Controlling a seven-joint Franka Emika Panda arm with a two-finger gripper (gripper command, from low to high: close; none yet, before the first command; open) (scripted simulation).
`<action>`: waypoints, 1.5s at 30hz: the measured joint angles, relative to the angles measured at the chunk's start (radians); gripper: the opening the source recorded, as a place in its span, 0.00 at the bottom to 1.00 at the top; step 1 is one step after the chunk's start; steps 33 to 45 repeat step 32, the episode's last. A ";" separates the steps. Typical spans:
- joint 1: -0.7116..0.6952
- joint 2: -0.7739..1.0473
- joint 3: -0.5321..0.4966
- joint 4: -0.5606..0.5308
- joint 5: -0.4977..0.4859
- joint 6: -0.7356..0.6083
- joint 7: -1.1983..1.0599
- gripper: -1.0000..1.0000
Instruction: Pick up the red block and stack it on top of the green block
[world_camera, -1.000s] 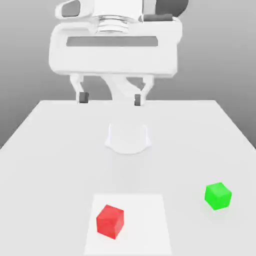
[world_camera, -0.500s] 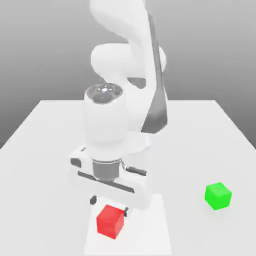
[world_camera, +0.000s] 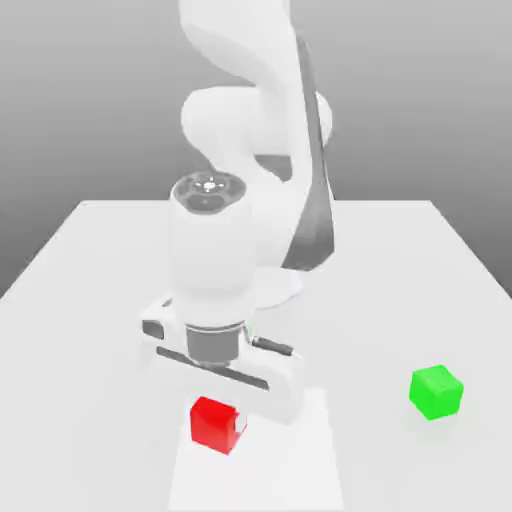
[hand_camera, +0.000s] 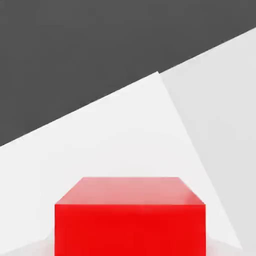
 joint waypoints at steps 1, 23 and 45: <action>0.023 -0.013 0.017 -0.003 0.008 -0.009 0.029 0.00; 0.481 -0.082 0.244 -0.048 -0.026 -0.032 0.784 0.00; 0.507 0.061 0.196 -0.044 -0.144 0.098 0.871 1.00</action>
